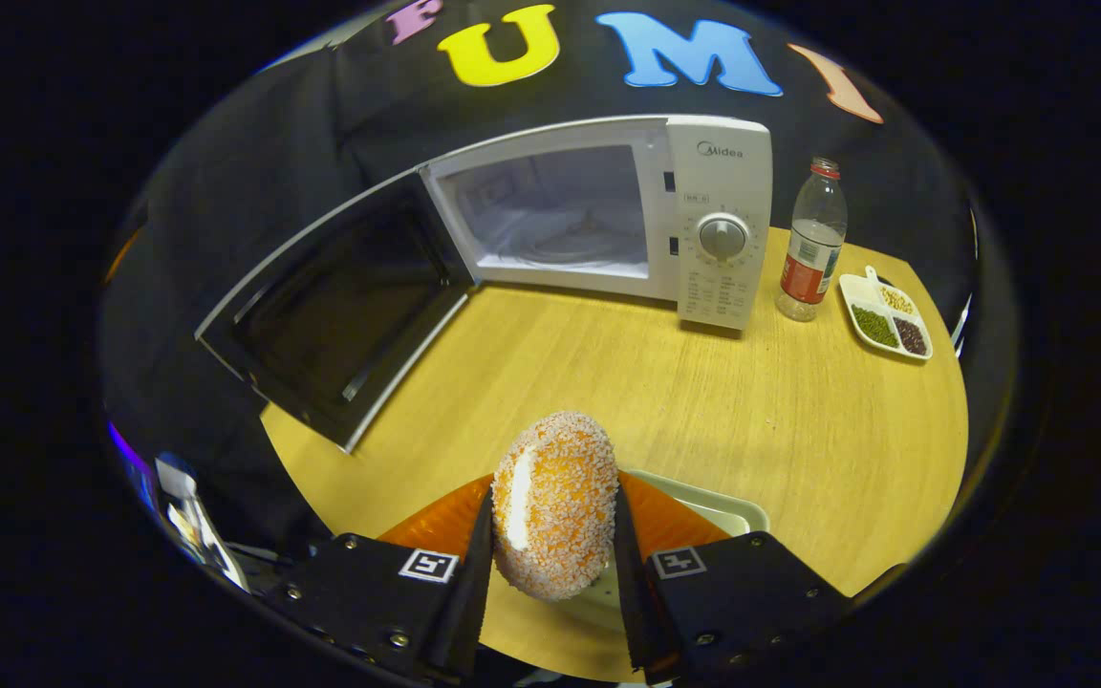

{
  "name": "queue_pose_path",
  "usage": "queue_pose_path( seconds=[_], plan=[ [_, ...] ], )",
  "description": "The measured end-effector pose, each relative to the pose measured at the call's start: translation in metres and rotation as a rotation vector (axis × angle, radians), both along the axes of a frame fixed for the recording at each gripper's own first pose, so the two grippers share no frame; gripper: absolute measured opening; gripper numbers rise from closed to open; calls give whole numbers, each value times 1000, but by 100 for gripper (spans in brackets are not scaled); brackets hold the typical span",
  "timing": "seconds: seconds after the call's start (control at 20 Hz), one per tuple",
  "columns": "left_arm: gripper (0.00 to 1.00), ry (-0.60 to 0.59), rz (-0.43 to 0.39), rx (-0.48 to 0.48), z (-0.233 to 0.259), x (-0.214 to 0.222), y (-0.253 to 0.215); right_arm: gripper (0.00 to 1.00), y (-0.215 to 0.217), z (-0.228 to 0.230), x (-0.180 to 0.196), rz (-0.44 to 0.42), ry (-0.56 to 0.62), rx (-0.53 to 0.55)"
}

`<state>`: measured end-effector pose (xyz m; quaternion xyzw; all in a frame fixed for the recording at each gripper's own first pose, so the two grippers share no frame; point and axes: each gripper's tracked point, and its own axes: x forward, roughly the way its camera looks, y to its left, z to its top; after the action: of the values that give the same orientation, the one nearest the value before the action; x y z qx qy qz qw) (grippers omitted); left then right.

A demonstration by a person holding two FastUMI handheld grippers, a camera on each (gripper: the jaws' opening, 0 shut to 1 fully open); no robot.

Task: Open the microwave oven with the left hand, put the food in, and close the microwave oven.

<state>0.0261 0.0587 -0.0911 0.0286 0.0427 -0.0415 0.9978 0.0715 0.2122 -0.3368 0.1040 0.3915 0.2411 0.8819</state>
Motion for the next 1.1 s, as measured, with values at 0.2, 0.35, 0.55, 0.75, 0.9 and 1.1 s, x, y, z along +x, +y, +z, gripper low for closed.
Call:
queue_pose_path(
  seconds=[0.2, 0.35, 0.55, 0.75, 0.9, 1.1],
  plan=[
    [98, 15, -5, -18, -5, 1, 11, 59, 32, 30, 35, -116, -5, 152],
    [99, 31, 3, 14, -14, 4, 27, 59, 52, 43, 74, -229, -23, 227],
    [99, 54, 6, 19, -25, 8, 42, 59, 81, 48, 131, -324, -62, 260],
    [99, 80, 31, 23, -41, 8, 58, 58, 106, 49, 184, -408, -102, 285],
    [99, 88, 39, 21, -45, 9, 65, 58, 120, 38, 218, -457, -130, 275],
    [99, 75, 46, 17, -55, 20, 73, 58, 124, 23, 259, -523, -212, 220]
  ],
)
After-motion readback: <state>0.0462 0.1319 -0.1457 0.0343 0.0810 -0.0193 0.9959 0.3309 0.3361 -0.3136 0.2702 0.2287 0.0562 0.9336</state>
